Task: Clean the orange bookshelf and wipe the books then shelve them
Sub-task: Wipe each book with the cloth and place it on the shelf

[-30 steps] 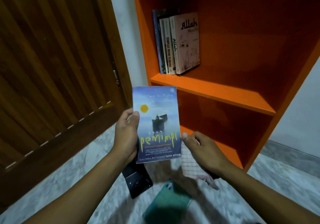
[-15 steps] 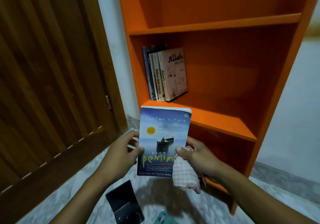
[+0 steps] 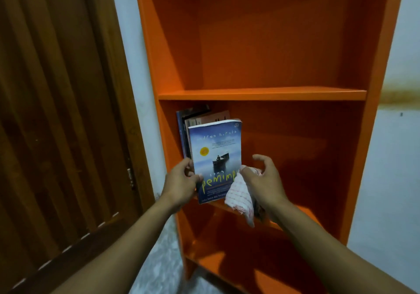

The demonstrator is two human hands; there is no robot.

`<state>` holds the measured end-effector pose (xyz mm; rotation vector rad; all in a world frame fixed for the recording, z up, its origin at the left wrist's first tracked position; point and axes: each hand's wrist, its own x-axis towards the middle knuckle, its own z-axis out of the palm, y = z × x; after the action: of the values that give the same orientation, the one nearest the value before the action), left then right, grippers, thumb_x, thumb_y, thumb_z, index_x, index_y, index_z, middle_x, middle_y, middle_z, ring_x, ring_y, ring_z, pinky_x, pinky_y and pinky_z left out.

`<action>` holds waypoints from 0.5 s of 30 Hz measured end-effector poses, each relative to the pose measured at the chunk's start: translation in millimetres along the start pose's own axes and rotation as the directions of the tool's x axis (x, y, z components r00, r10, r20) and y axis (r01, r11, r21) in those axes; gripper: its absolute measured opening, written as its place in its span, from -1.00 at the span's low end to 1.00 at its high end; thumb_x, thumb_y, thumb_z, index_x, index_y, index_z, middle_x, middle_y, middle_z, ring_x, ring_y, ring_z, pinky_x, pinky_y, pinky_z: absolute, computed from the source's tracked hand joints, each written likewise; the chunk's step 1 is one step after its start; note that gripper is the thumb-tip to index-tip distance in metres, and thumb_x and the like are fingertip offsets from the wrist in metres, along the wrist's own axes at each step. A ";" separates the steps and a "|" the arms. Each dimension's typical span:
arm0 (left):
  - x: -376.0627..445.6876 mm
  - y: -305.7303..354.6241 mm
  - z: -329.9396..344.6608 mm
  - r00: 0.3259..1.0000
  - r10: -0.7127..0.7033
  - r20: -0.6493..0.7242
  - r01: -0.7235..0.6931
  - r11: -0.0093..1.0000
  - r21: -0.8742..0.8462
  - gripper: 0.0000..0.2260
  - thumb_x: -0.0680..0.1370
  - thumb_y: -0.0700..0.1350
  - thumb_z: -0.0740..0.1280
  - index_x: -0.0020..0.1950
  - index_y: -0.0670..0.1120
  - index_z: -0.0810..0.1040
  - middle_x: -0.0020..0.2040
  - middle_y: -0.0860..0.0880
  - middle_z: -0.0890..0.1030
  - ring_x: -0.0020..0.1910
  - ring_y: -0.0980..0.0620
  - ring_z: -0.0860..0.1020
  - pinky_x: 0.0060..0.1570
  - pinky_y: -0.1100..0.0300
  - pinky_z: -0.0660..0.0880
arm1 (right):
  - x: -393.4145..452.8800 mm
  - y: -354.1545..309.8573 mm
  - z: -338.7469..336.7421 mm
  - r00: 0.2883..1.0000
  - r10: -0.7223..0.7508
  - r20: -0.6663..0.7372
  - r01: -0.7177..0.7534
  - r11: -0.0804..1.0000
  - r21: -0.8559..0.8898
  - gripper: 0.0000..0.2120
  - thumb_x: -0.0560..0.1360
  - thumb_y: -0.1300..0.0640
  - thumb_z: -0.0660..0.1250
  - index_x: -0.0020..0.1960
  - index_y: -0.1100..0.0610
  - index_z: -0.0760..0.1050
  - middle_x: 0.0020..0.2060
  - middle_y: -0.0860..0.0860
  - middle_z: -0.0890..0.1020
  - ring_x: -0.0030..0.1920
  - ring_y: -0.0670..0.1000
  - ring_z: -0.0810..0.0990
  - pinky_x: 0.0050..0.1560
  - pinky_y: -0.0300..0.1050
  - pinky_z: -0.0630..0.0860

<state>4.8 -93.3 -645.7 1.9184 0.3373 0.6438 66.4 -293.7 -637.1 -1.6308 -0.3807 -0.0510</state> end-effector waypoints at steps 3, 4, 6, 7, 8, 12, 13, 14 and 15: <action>41.2 -2.7 31.9 1.000 -0.011 -0.010 0.011 1.000 0.012 -0.68 0.54 -0.34 0.36 -0.24 -0.01 0.33 -0.37 -0.06 0.37 -0.27 -0.03 0.40 -0.35 0.07 0.41 | 12.1 4.1 -7.3 0.999 -0.017 -0.039 0.016 1.000 -0.020 -0.65 0.50 0.03 0.42 0.20 -0.13 0.36 -0.07 -0.03 0.57 -0.01 0.05 0.61 0.13 0.21 0.56; 52.5 -4.5 43.4 0.999 -0.018 -0.032 0.019 0.999 0.029 -0.66 0.53 -0.36 0.35 -0.25 0.00 0.31 -0.37 -0.06 0.36 -0.26 -0.02 0.41 -0.36 0.11 0.37 | 16.1 6.2 -10.1 0.999 -0.016 -0.045 0.015 1.000 -0.022 -0.66 0.50 0.02 0.41 0.20 -0.12 0.36 -0.07 -0.04 0.57 -0.01 0.05 0.61 0.13 0.22 0.57; 71.2 -8.4 66.7 0.997 -0.025 -0.074 0.029 0.998 0.062 -0.67 0.54 -0.37 0.33 -0.24 -0.03 0.29 -0.34 -0.05 0.35 -0.26 -0.01 0.37 -0.34 0.13 0.33 | 25.0 11.8 -15.6 0.999 -0.002 -0.049 0.001 1.000 -0.019 -0.65 0.50 -0.03 0.40 0.22 -0.08 0.37 -0.04 -0.01 0.59 0.00 0.08 0.62 0.10 0.24 0.58; 77.4 -9.1 77.6 0.995 -0.024 -0.094 0.032 0.995 0.092 -0.71 0.55 -0.36 0.31 -0.20 -0.04 0.32 -0.30 -0.04 0.38 -0.26 -0.02 0.36 -0.31 0.15 0.33 | 29.6 15.5 -18.2 0.999 0.007 -0.045 -0.008 1.000 -0.019 -0.63 0.51 -0.05 0.39 0.24 -0.03 0.36 -0.03 -0.01 0.59 0.02 0.08 0.62 0.10 0.24 0.58; 83.6 -10.7 87.5 0.993 -0.027 -0.113 0.042 0.990 0.134 -0.79 0.56 -0.36 0.29 -0.14 -0.07 0.39 -0.24 -0.07 0.44 -0.23 -0.03 0.40 -0.27 0.15 0.34 | 33.4 18.8 -20.5 0.999 0.014 -0.040 -0.015 1.000 -0.022 -0.63 0.52 -0.05 0.37 0.24 0.01 0.33 -0.03 -0.04 0.57 0.03 0.06 0.60 0.10 0.20 0.57; 103.6 -20.5 113.9 0.976 -0.055 -0.211 0.098 0.975 0.200 -0.73 0.47 -0.40 0.25 0.13 -0.21 0.51 0.02 -0.19 0.55 0.00 -0.17 0.50 -0.09 0.14 0.39 | 45.5 31.0 -27.1 0.997 0.051 -0.052 -0.051 0.999 -0.010 -0.73 0.56 -0.01 0.36 -0.02 0.04 0.27 -0.14 -0.13 0.48 -0.13 -0.10 0.52 -0.03 0.03 0.47; 106.9 -23.0 117.6 0.969 -0.063 -0.237 0.112 0.974 0.199 -0.74 0.47 -0.40 0.26 0.12 -0.20 0.51 0.02 -0.17 0.55 -0.02 -0.14 0.49 -0.08 0.14 0.40 | 47.4 32.8 -27.2 0.997 0.065 -0.050 -0.065 0.998 -0.003 -0.75 0.55 -0.02 0.37 -0.08 0.04 0.30 -0.12 -0.07 0.52 -0.12 -0.07 0.55 -0.04 0.03 0.50; 110.5 -25.4 120.5 0.960 -0.081 -0.269 0.133 0.974 0.183 -0.75 0.48 -0.39 0.27 0.12 -0.18 0.52 0.04 -0.17 0.55 -0.01 -0.13 0.50 -0.05 0.12 0.44 | 48.7 34.3 -26.8 0.996 0.075 -0.046 -0.075 0.997 0.005 -0.76 0.54 -0.03 0.38 -0.08 0.02 0.33 -0.09 -0.02 0.55 -0.10 -0.03 0.58 -0.05 0.03 0.53; 114.0 -27.8 122.3 0.947 -0.099 -0.307 0.154 0.975 0.163 -0.75 0.48 -0.38 0.28 0.12 -0.18 0.53 0.06 -0.18 0.57 0.03 -0.16 0.53 0.00 0.09 0.48 | 49.9 36.3 -25.9 0.996 0.083 -0.041 -0.082 0.996 0.021 -0.77 0.54 -0.04 0.38 -0.06 0.00 0.34 -0.07 -0.02 0.56 -0.07 -0.02 0.59 -0.05 0.01 0.54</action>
<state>169.6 -116.4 -677.4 1.9549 0.7291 0.8409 128.4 -310.1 -656.4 -1.6223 -0.2806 -0.0196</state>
